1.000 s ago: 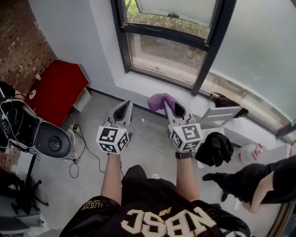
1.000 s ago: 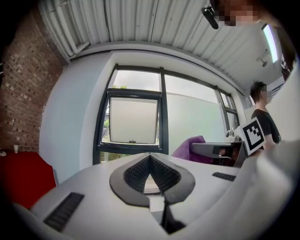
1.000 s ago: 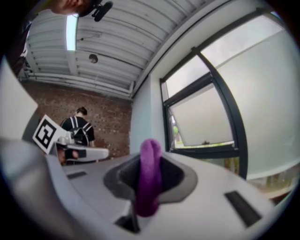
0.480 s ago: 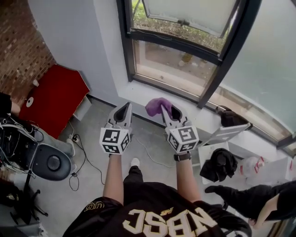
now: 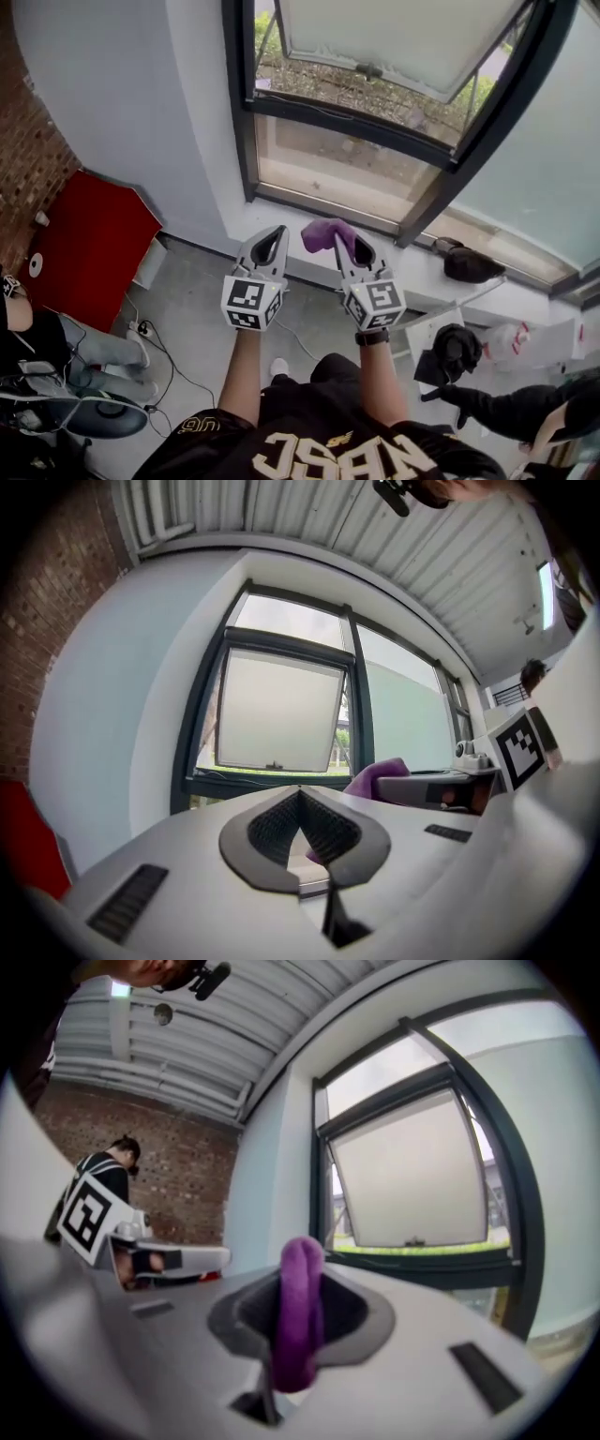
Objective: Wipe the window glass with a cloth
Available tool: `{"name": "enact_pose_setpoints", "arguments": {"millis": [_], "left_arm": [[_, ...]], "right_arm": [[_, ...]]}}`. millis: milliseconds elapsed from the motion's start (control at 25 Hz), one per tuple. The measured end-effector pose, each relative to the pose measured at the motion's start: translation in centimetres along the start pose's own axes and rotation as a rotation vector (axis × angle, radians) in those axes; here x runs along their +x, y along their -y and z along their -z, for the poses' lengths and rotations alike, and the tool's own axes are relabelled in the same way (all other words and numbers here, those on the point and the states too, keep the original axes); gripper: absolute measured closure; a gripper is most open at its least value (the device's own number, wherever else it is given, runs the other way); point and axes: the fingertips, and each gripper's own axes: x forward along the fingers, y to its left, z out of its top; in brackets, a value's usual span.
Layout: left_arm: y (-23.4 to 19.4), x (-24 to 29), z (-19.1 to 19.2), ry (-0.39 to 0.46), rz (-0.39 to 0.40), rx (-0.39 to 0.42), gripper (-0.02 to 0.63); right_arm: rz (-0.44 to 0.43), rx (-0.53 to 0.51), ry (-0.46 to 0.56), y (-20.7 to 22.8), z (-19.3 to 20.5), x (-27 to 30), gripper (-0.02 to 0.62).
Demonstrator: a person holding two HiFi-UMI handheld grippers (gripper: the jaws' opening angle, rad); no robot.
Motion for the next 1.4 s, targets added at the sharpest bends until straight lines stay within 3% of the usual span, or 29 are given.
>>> {"name": "enact_pose_setpoints", "arguments": {"millis": [200, 400, 680, 840, 960, 1080, 1240, 1400], "left_arm": [[-0.8, 6.8, 3.0, -0.042, 0.064, -0.031, 0.597], [0.1, 13.7, 5.1, -0.065, 0.106, -0.018, 0.597], [-0.9, 24.5, 7.3, -0.081, 0.06, -0.018, 0.597], [-1.5, 28.2, 10.9, -0.132, 0.025, -0.011, 0.597], [-2.4, 31.3, 13.9, -0.153, 0.021, -0.025, 0.597], [-3.6, 34.7, 16.7, -0.144, 0.062, -0.048, 0.597], [-7.0, 36.6, 19.4, -0.127, 0.113, -0.046, 0.597], [-12.2, 35.8, 22.7, -0.138, 0.178, -0.015, 0.597]], "right_arm": [[0.099, 0.049, -0.053, 6.2, 2.9, 2.5, 0.522], [0.129, 0.088, -0.037, 12.8, 4.7, 5.3, 0.522], [0.101, 0.136, -0.037, 22.5, 6.7, 11.3, 0.522], [0.111, 0.124, -0.024, 26.5, 9.3, 13.6, 0.522], [0.109, 0.181, -0.023, 29.4, 12.3, 15.6, 0.523], [0.084, 0.233, -0.018, 30.8, 14.6, 19.4, 0.523], [0.024, 0.236, -0.016, 29.7, 17.1, 25.4, 0.523], [0.05, 0.286, 0.013, 28.3, 19.2, 31.9, 0.523]]}}
